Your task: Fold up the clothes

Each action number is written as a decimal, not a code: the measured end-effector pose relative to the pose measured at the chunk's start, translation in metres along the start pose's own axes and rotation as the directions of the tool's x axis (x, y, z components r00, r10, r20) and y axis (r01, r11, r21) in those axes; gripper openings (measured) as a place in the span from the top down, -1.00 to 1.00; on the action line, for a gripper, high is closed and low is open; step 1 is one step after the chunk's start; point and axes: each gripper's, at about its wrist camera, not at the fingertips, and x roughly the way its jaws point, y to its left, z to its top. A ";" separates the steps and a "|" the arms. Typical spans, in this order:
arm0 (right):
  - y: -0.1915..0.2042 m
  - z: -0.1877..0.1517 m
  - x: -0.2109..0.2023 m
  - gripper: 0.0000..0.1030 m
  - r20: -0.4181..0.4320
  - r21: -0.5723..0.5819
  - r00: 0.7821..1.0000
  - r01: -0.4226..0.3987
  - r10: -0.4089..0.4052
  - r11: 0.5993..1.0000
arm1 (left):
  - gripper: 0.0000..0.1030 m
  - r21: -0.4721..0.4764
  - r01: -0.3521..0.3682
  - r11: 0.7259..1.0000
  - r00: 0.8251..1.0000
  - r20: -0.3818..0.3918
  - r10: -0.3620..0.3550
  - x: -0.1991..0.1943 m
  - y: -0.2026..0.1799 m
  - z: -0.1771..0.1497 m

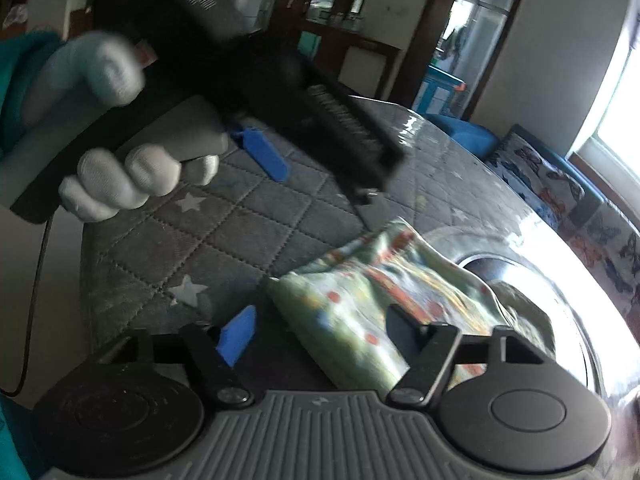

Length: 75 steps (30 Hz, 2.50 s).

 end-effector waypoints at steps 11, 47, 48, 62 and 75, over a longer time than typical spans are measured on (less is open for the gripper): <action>-0.003 0.003 0.003 0.59 0.007 0.031 1.000 -0.005 0.005 1.000 | -1.00 -0.071 0.056 0.996 0.998 -0.037 -0.059 0.006 -0.005 0.004; -0.050 -0.008 -0.040 0.76 0.155 0.329 0.984 -0.138 0.090 0.934 | 0.44 -0.443 0.250 0.861 0.922 -0.163 -0.351 0.049 -0.001 -0.006; -0.050 -0.008 -0.040 0.75 0.155 0.333 0.984 -0.139 0.092 0.932 | 0.49 -0.441 0.250 0.862 0.923 -0.162 -0.350 0.050 -0.001 -0.007; -0.113 -0.058 -0.068 0.16 0.081 0.497 0.990 0.061 -0.116 0.865 | 0.52 -0.379 0.253 0.890 0.932 -0.152 -0.330 0.047 -0.005 -0.008; -0.198 -0.145 -0.058 -0.02 -0.138 0.707 0.944 0.307 -0.301 0.638 | 0.52 -0.334 0.242 0.911 0.939 -0.155 -0.306 0.048 -0.012 -0.006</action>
